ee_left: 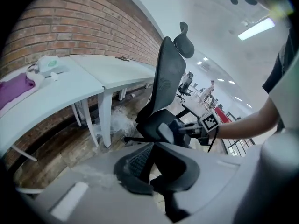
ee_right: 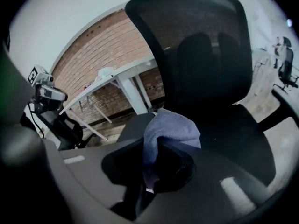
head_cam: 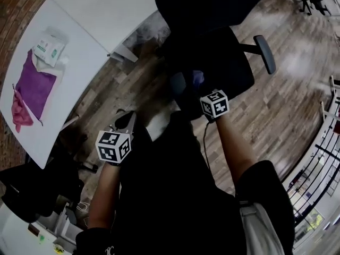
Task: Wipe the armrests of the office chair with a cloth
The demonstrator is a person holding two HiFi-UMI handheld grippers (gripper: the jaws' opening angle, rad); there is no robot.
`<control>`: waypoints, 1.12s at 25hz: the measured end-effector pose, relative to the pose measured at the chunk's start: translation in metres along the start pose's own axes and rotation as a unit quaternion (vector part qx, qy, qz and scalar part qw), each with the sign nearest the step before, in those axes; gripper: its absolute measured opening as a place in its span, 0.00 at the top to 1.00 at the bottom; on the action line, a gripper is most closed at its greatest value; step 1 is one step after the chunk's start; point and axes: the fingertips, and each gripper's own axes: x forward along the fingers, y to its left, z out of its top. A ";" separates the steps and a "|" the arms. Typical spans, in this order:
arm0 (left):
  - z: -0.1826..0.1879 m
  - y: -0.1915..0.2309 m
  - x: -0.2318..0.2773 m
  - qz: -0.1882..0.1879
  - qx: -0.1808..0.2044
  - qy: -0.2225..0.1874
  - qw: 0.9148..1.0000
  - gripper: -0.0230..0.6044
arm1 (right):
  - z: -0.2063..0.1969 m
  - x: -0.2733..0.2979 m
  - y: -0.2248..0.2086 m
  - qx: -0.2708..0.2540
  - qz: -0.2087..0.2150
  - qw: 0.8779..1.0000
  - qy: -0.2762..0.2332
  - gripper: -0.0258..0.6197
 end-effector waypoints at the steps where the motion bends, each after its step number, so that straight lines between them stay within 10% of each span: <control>1: -0.002 0.010 -0.007 -0.006 0.014 0.007 1.000 0.95 | 0.005 -0.010 0.011 0.008 -0.023 1.000 -0.017 0.86; 14: -0.042 0.116 -0.070 -0.063 0.074 0.033 0.995 0.95 | 0.027 -0.007 0.205 0.059 -0.123 0.982 -0.134 0.85; 28: -0.088 0.107 -0.003 -0.124 0.143 0.109 0.976 0.95 | -0.043 0.068 0.094 0.264 -0.342 0.882 -0.186 0.85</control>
